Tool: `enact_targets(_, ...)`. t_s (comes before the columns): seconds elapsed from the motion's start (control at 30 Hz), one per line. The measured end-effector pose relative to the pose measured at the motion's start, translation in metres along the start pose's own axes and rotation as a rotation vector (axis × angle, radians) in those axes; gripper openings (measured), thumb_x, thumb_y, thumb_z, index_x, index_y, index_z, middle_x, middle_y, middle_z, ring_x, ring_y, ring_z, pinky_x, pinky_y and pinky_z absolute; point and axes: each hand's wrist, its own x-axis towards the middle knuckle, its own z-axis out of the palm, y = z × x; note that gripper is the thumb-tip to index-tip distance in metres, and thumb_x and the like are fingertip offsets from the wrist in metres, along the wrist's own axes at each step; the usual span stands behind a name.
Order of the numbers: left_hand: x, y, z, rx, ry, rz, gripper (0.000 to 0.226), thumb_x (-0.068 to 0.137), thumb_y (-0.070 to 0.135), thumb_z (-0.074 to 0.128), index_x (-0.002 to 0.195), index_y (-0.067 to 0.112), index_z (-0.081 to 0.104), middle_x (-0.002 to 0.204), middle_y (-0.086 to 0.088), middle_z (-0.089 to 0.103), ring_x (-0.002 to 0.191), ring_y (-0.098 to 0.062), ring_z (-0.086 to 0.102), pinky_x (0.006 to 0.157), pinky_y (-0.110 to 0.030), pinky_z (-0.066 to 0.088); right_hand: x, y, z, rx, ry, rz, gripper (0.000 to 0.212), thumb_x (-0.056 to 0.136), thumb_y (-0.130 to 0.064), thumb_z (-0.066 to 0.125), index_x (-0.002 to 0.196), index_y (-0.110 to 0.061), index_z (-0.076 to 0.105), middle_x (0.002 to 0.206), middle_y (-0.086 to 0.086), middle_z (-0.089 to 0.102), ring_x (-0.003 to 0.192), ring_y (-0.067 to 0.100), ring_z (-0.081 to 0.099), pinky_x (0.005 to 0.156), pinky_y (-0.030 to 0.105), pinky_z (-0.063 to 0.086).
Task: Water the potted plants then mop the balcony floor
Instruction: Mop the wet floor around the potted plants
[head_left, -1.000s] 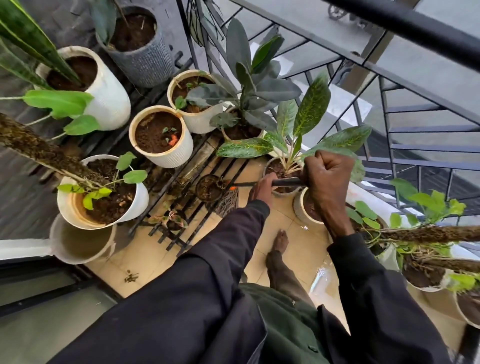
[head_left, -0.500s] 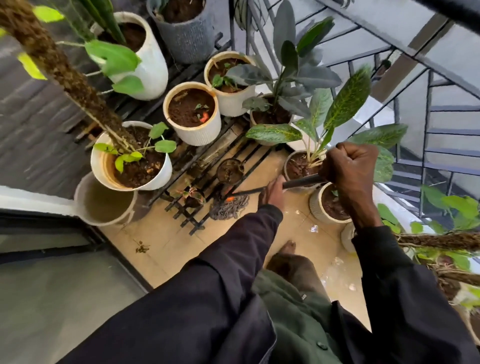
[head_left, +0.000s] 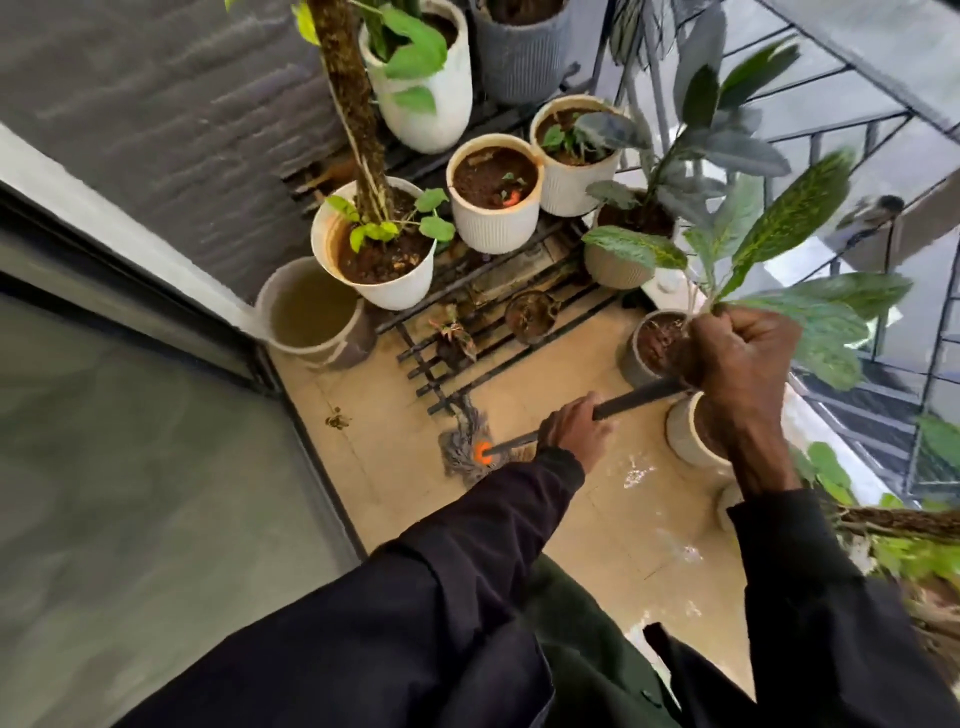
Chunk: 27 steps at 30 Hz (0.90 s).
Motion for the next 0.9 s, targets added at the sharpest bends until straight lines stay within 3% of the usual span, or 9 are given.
enact_targets(0.07, -0.021, -0.01, 0.01, 0.024, 0.005, 0.012, 0.025, 0.097, 0.027, 0.062, 0.121, 0.02, 0.06, 0.121, -0.007, 0.07, 0.114, -0.033, 0.062, 0.096, -0.043, 0.047, -0.026, 0.008, -0.006, -0.012, -0.006, -0.005, 0.038, 0.078, 0.004, 0.054, 0.046, -0.018, 0.053, 0.043, -0.005, 0.048, 0.037, 0.011, 0.046, 0.045, 0.027, 0.047)
enact_targets(0.1, -0.03, -0.017, 0.014, 0.04, 0.011, 0.017, 0.023, 0.098, 0.025, 0.061, 0.12, 0.019, 0.06, 0.119, -0.007, 0.07, 0.113, -0.032, 0.063, 0.096, -0.044, 0.048, -0.039, 0.01, -0.007, 0.004, -0.019, -0.009, 0.03, 0.078, 0.002, 0.054, 0.049, -0.005, 0.051, 0.044, 0.002, 0.047, 0.038, 0.015, 0.046, 0.045, 0.032, 0.048)
enact_targets(0.2, -0.052, -0.03, 0.012, 0.071, 0.016, 0.04, 0.011, 0.1, 0.022, 0.06, 0.11, 0.018, 0.056, 0.106, -0.005, 0.069, 0.103, -0.028, 0.066, 0.09, -0.042, 0.052, -0.069, 0.01, -0.003, 0.086, -0.044, -0.011, 0.031, 0.08, -0.004, 0.056, 0.052, 0.007, 0.046, 0.047, 0.009, 0.044, 0.038, 0.016, 0.048, 0.043, 0.029, 0.048)
enact_targets(0.27, -0.06, -0.04, 0.009, 0.11, 0.019, 0.061, 0.009, 0.1, 0.021, 0.059, 0.108, 0.018, 0.055, 0.104, -0.004, 0.07, 0.098, -0.027, 0.067, 0.083, -0.038, 0.052, -0.084, 0.01, 0.002, 0.107, -0.07, -0.014, 0.032, 0.08, -0.011, 0.058, 0.051, -0.001, 0.048, 0.047, 0.005, 0.047, 0.039, 0.015, 0.051, 0.044, 0.027, 0.049)
enact_targets(0.37, -0.067, -0.055, 0.005, 0.147, 0.0, 0.078, 0.011, 0.1, 0.019, 0.06, 0.11, 0.019, 0.055, 0.104, -0.003, 0.071, 0.097, -0.026, 0.069, 0.083, -0.039, 0.056, -0.099, 0.006, 0.011, 0.159, -0.142, -0.01, 0.038, 0.082, -0.011, 0.058, 0.051, -0.03, 0.053, 0.049, -0.015, 0.052, 0.041, 0.009, 0.053, 0.044, 0.024, 0.049)
enact_targets(0.5, -0.071, -0.072, -0.002, 0.144, 0.02, 0.073, 0.013, 0.099, 0.02, 0.061, 0.11, 0.02, 0.054, 0.104, -0.003, 0.07, 0.097, -0.024, 0.068, 0.084, -0.042, 0.058, -0.107, 0.002, 0.026, 0.167, -0.177, -0.008, 0.046, 0.085, -0.006, 0.057, 0.05, -0.037, 0.055, 0.05, -0.02, 0.052, 0.041, 0.007, 0.053, 0.047, 0.027, 0.048)
enact_targets(0.7, -0.066, -0.119, -0.036, 0.195, 0.058, 0.065, 0.015, 0.1, 0.019, 0.06, 0.113, 0.018, 0.053, 0.104, -0.002, 0.069, 0.094, -0.021, 0.067, 0.076, -0.032, 0.054, -0.116, 0.009, 0.072, 0.146, -0.216, -0.047, 0.043, 0.086, -0.011, 0.058, 0.054, -0.038, 0.053, 0.051, -0.016, 0.049, 0.042, 0.012, 0.05, 0.042, 0.044, 0.048)
enact_targets(0.8, -0.056, -0.144, -0.063, 0.199, 0.097, 0.021, 0.013, 0.099, 0.014, 0.06, 0.109, 0.019, 0.053, 0.1, -0.003, 0.068, 0.095, -0.025, 0.067, 0.076, -0.035, 0.051, -0.118, 0.009, 0.11, 0.084, -0.202, -0.1, 0.035, 0.088, -0.011, 0.057, 0.059, -0.029, 0.051, 0.05, -0.001, 0.047, 0.041, 0.022, 0.048, 0.04, 0.037, 0.045)
enact_targets(0.9, -0.042, -0.171, -0.092, 0.189, 0.115, -0.023, 0.013, 0.099, 0.011, 0.058, 0.11, 0.016, 0.056, 0.102, -0.006, 0.066, 0.097, -0.025, 0.064, 0.071, -0.033, 0.042, -0.121, 0.015, 0.149, 0.067, -0.238, -0.105, 0.029, 0.089, -0.011, 0.055, 0.061, -0.015, 0.052, 0.047, 0.006, 0.044, 0.041, 0.02, 0.045, 0.04, 0.021, 0.039)
